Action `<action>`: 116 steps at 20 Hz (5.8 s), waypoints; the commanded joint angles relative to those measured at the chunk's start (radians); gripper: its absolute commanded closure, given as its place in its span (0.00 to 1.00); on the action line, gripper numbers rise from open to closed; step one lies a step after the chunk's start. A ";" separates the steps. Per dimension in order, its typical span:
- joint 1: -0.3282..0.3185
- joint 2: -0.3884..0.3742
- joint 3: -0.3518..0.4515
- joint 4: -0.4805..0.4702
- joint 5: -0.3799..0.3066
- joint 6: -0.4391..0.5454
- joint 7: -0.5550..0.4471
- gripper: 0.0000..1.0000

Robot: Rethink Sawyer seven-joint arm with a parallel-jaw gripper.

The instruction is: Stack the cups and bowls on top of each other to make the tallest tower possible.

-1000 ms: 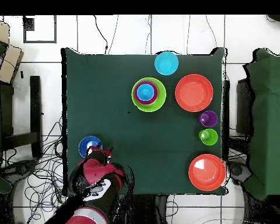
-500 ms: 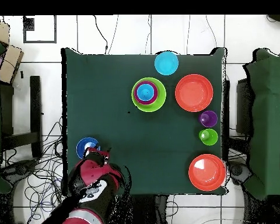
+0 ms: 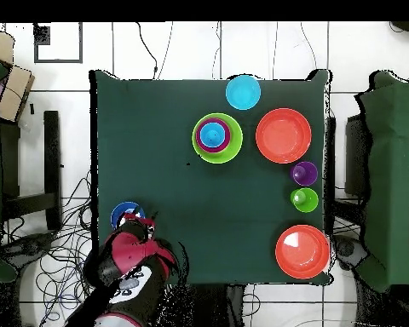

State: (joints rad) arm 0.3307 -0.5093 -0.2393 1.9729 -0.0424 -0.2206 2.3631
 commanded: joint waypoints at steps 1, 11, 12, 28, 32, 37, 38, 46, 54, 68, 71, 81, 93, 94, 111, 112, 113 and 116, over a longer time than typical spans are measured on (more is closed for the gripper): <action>0.005 -0.025 0.093 -0.008 -0.036 0.088 0.050 0.00; 0.029 -0.037 0.108 -0.002 -0.013 0.121 0.061 0.00; 0.032 -0.029 0.113 -0.003 -0.010 0.117 0.066 0.00; 0.143 -0.001 0.085 0.022 0.011 0.190 0.073 0.00; 0.125 0.015 0.106 0.053 -0.003 0.129 0.098 0.00; 0.081 -0.035 0.123 0.059 -0.012 0.167 0.084 0.00; 0.070 -0.048 0.130 0.059 -0.011 0.183 0.080 0.00; 0.000 -0.029 0.150 0.019 -0.009 0.201 0.064 0.00; -0.032 -0.018 0.160 0.002 -0.014 0.202 0.057 0.00; 0.000 0.019 0.181 0.013 -0.020 0.172 0.061 0.00; -0.003 0.090 0.174 0.003 -0.037 0.095 0.066 0.00; -0.129 0.135 0.230 0.013 -0.165 0.018 0.049 0.00; -0.058 0.145 0.184 -0.024 -0.118 0.013 0.083 1.00; -0.058 0.143 0.184 -0.025 -0.119 0.019 0.081 1.00; -0.115 0.023 0.250 0.001 -0.062 0.231 0.087 1.00; -0.119 0.016 0.252 -0.002 -0.060 0.246 0.085 1.00; -0.123 0.010 0.253 -0.004 -0.057 0.263 0.083 1.00; -0.134 -0.005 0.258 -0.019 -0.055 0.314 0.070 1.00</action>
State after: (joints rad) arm 0.2312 -0.5057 -0.0948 2.0063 -0.1529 -0.0743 2.3631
